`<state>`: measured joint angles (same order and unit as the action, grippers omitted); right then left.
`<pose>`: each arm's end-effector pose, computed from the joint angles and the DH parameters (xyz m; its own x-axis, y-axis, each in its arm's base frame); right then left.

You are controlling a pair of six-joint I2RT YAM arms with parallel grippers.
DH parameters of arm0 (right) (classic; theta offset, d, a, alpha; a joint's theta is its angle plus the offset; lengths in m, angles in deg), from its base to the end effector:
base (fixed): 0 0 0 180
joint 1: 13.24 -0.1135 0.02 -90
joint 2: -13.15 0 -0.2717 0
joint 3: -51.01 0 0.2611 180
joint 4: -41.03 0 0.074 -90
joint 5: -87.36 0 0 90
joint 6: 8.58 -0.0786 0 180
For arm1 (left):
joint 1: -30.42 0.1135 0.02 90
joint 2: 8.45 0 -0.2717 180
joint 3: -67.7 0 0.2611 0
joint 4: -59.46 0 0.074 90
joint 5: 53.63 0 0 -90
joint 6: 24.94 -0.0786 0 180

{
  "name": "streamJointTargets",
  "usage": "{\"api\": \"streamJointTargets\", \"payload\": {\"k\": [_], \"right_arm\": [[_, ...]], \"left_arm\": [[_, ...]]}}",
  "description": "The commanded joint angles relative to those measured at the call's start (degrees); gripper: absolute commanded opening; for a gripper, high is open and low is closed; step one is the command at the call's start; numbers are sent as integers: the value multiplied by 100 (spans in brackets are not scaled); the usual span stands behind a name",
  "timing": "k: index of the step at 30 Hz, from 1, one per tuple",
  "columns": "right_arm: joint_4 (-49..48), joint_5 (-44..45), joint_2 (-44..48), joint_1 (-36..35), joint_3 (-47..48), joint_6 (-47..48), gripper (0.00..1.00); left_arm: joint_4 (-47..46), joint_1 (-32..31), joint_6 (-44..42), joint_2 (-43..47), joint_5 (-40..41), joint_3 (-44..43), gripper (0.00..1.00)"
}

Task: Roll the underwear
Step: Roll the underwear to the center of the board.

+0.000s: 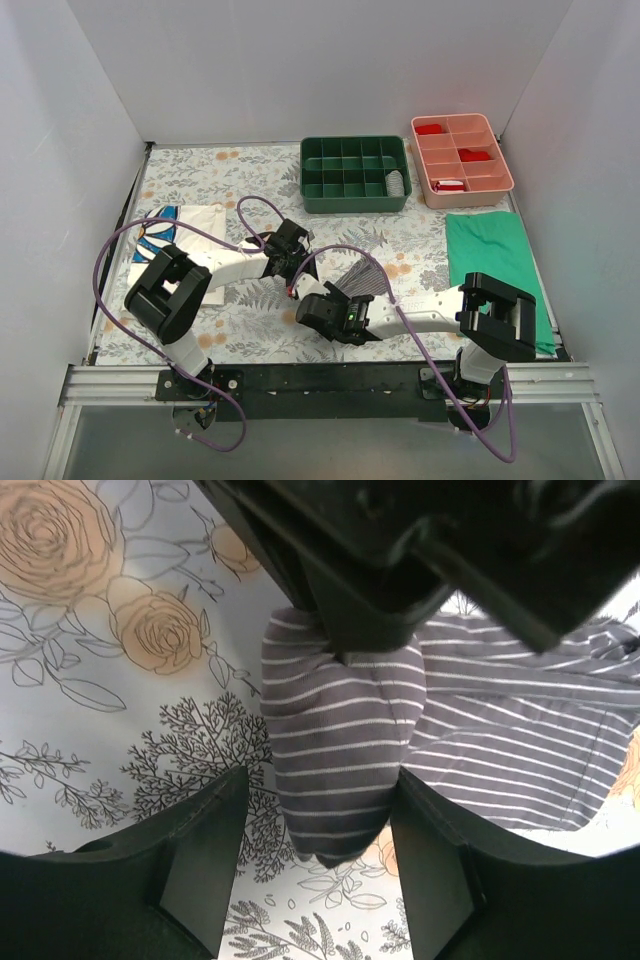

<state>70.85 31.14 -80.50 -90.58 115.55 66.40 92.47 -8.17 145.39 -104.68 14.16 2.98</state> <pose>0.1166 0.3195 0.1383 -0.3752 -0.6874 -0.6219 -0.6739 0.6629 -0.3262 0.2435 -0.2323 0.1146 -0.8131 -0.5188 0.2641 -0.5772 0.6596 -0.4814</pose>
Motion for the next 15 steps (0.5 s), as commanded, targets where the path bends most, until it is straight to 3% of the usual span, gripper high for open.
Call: {"api": "streamJointTargets", "payload": {"k": [1, 4, 11, 13, 15], "right_arm": [[-159, 85, -40, -35, 97, -149, 63], [-274, 85, 4, -27, -26, -299, 58], [-405, -152, 188, 96, -430, -720, 14], [-563, -336, 425, 140, -667, -887, 7], [-747, -520, 610, 219, -956, -975, 6]], "left_arm": [[242, -70, -97, -81, 60, -86, 0], [251, -70, -106, -81, 33, -94, 0], [181, -70, -88, 42, 95, -6, 0], [128, -70, -36, 182, 165, 98, 13], [23, -70, 35, 279, 183, 152, 23]]}}
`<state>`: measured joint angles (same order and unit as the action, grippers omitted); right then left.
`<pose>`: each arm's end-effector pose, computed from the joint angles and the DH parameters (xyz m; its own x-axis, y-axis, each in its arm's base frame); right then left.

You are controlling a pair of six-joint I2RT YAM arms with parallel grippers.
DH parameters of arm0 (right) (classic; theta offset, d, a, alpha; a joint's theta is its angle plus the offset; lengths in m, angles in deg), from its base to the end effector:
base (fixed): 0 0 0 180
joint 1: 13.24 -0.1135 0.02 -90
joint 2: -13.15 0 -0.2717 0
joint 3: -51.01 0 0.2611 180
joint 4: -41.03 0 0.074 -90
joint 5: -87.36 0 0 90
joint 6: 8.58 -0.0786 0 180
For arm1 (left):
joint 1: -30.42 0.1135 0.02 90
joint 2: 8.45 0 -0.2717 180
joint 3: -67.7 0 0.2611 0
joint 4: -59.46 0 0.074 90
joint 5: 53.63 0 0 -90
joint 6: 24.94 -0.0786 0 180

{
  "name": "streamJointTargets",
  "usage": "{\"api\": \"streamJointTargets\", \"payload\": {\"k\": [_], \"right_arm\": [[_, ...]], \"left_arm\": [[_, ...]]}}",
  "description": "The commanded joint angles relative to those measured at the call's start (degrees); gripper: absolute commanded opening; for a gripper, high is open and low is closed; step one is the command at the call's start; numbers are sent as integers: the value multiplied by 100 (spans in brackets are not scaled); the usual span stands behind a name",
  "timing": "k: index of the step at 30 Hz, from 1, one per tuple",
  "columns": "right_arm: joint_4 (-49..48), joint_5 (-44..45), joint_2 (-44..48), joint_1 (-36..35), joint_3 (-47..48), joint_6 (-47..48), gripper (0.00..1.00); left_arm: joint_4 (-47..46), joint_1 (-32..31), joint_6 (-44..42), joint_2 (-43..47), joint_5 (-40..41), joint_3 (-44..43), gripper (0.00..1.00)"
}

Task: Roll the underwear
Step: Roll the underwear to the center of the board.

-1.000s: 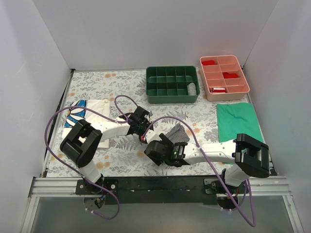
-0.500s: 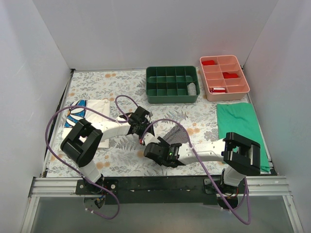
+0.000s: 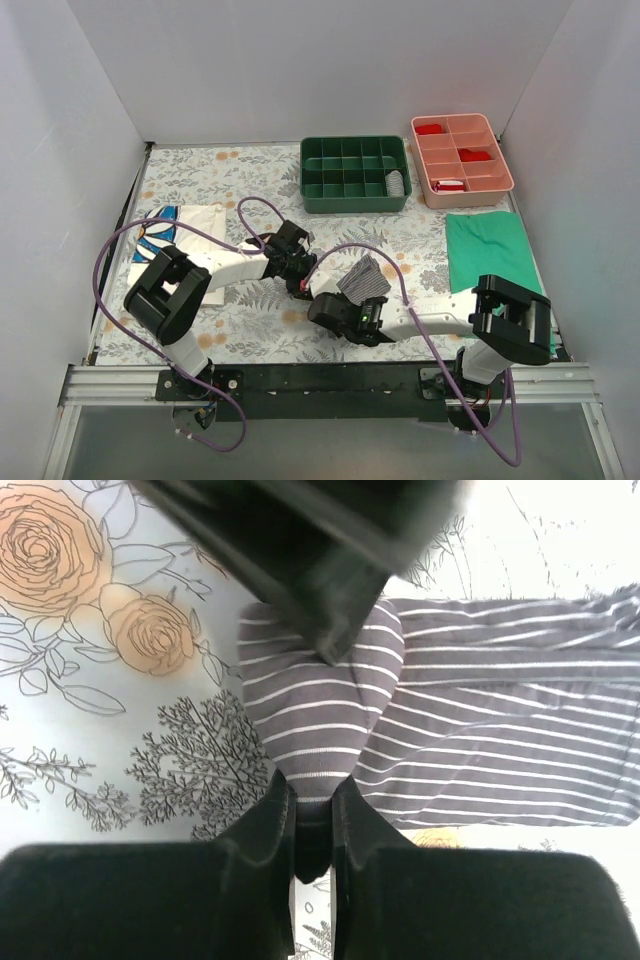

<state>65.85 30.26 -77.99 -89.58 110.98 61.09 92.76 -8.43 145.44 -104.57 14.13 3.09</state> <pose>0.1187 0.3078 0.1340 -0.4421 -0.5839 -0.6809 -0.6298 0.7426 -0.2279 0.2415 -0.2327 0.1144 -0.8139 -0.5162 0.2666 -0.5768 0.6632 -0.4769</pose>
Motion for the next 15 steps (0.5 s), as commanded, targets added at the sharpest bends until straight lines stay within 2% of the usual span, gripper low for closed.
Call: {"api": "streamJointTargets", "payload": {"k": [1, 5, 11, 15], "right_arm": [[-456, -652, 551, 154, -606, -506, 6], [-1082, -1259, 1044, 478, -1203, -787, 6], [-1820, -2226, 1572, 988, -1880, -840, 6], [-2171, -2718, 1756, 1270, -2223, -945, 6]], "left_arm": [[-41, -44, 57, 304, 176, 158, 25], [-138, -44, 162, 540, 351, 176, 46], [-173, -44, 355, 980, 826, 194, 59], [-234, -44, 505, 1384, 1247, 360, 61]]}}
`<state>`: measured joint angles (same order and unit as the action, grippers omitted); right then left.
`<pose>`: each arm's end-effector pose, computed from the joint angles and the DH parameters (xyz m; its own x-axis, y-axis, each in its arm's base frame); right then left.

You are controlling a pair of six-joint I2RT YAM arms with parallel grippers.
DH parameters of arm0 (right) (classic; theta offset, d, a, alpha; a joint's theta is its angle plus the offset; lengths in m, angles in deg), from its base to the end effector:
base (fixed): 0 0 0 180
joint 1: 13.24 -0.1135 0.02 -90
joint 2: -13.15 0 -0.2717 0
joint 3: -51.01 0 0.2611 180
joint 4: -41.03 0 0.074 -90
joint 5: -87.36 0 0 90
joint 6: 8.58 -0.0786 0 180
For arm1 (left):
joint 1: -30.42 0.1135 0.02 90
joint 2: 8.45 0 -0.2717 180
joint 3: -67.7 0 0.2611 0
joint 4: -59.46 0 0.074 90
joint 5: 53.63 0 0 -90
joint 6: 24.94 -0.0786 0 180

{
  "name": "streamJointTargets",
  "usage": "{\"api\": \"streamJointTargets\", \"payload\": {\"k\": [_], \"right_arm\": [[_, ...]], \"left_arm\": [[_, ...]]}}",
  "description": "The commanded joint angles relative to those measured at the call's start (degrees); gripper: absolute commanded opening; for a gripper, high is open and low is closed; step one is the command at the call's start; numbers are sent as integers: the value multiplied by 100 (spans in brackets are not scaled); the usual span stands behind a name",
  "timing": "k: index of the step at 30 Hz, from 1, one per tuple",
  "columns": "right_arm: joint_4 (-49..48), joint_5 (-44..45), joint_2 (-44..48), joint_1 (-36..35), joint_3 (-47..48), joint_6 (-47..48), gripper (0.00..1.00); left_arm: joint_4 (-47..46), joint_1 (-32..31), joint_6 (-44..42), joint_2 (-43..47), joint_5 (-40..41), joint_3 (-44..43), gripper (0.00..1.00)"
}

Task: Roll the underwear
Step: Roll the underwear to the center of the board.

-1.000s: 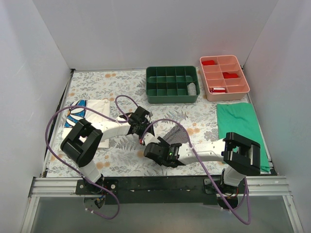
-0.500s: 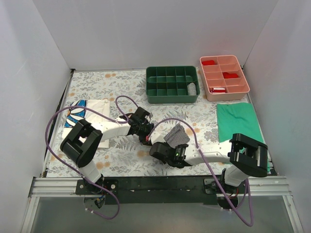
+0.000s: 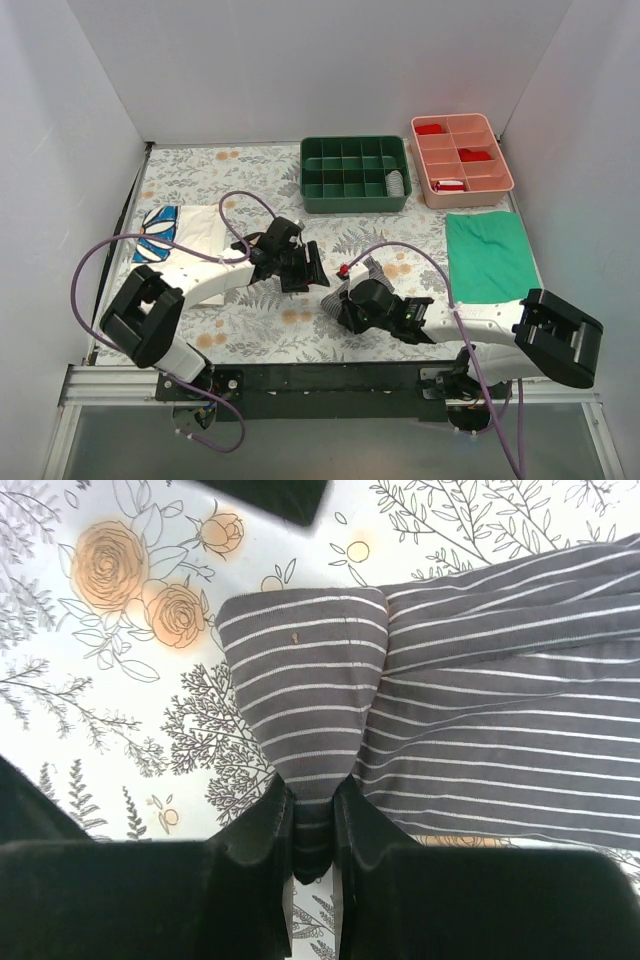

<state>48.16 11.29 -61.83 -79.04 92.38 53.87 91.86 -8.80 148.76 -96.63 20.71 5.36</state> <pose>0.1324 0.2485 0.1333 -0.6121 -0.2668 -0.7444 -0.5949 0.7756 0.2111 0.2385 -0.2220 0.1440 -0.7868 -0.5932 0.1704 -0.5759 0.6064 -0.5484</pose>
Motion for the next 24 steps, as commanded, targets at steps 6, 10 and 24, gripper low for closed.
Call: {"api": "streamJointTargets", "payload": {"k": [6, 10, 24], "right_arm": [[-1062, -1540, 449, 647, -943, -549, 6], [-1361, -2034, 458, 937, -1102, -708, 6], [-3188, -4117, -385, 2097, -1735, -1683, 5]], "left_arm": [[-382, 11, 226, 1136, 600, 458, 62], [-654, 2, 68, 1224, 327, 704, 63], [-1507, -6, -73, 1541, -262, 1584, 66]]}}
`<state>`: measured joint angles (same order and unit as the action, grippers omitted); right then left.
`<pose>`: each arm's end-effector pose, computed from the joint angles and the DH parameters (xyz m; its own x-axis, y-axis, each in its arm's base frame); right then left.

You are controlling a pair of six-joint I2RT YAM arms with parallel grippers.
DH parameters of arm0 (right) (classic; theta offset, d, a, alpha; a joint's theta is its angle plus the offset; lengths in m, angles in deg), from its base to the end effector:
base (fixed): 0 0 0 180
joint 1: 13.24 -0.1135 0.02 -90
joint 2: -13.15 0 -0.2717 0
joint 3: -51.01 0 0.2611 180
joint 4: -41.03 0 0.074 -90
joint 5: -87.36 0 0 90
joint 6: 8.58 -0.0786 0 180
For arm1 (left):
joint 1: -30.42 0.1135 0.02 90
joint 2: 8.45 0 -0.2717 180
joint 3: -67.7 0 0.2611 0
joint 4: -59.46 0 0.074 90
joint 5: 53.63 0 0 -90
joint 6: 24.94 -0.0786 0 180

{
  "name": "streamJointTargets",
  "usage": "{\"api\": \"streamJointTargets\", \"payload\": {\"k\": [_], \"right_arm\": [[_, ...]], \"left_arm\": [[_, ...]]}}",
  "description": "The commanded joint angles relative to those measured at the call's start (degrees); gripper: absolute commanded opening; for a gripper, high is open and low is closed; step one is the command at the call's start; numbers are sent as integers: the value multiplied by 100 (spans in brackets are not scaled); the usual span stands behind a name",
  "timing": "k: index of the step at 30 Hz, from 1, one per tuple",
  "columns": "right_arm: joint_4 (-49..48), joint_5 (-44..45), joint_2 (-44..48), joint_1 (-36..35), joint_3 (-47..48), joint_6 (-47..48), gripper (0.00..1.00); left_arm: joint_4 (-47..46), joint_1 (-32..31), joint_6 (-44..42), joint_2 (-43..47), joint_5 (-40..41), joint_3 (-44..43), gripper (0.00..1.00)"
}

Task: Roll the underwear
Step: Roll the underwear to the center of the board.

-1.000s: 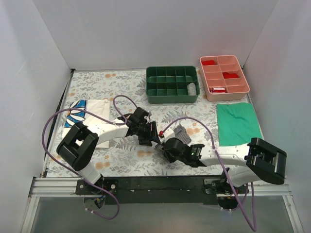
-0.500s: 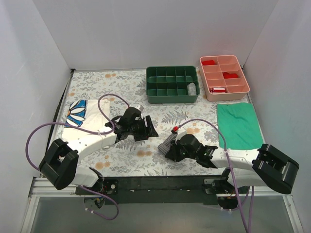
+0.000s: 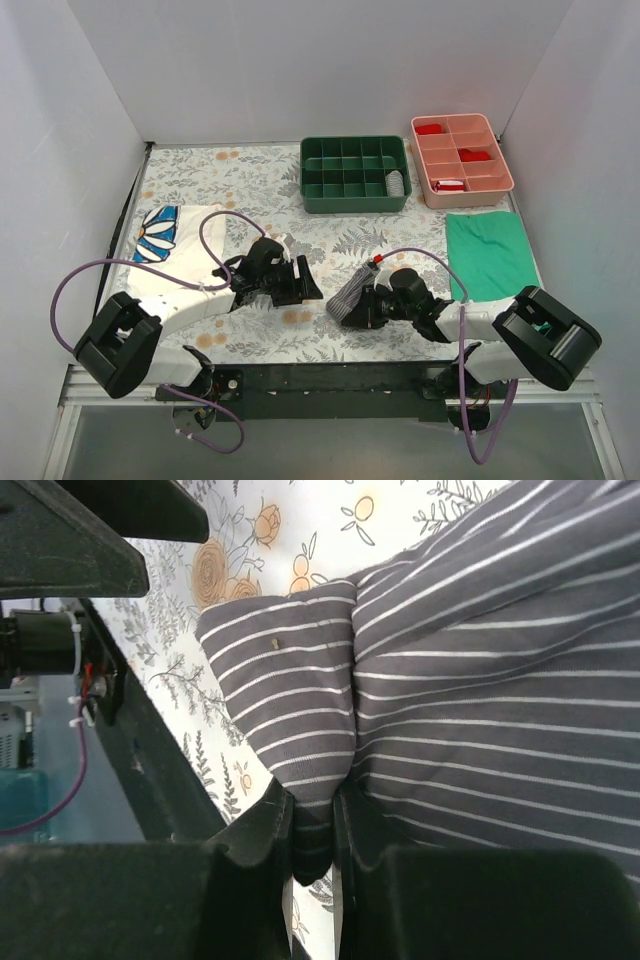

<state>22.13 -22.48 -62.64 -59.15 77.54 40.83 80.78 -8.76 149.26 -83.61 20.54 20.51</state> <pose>0.1557 0.1991 0.1043 -0.8392 0.0133 -0.5436 -0.4390 0.5735 0.6917 0.2024 -0.1926 0.1403 -0.8013 -0.5817 0.1398 -0.5092 0.5404 -0.6698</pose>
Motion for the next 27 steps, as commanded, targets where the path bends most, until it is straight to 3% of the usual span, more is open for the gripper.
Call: {"api": "streamJointTargets", "payload": {"k": [1, 27], "right_arm": [[-709, -767, -331, 135, -286, -500, 5], [81, -724, -279, 240, 56, -168, 6]], "left_arm": [[-390, -11, -184, 238, -262, 60, 66], [-513, -11, -282, 150, -403, 113, 70]]}}
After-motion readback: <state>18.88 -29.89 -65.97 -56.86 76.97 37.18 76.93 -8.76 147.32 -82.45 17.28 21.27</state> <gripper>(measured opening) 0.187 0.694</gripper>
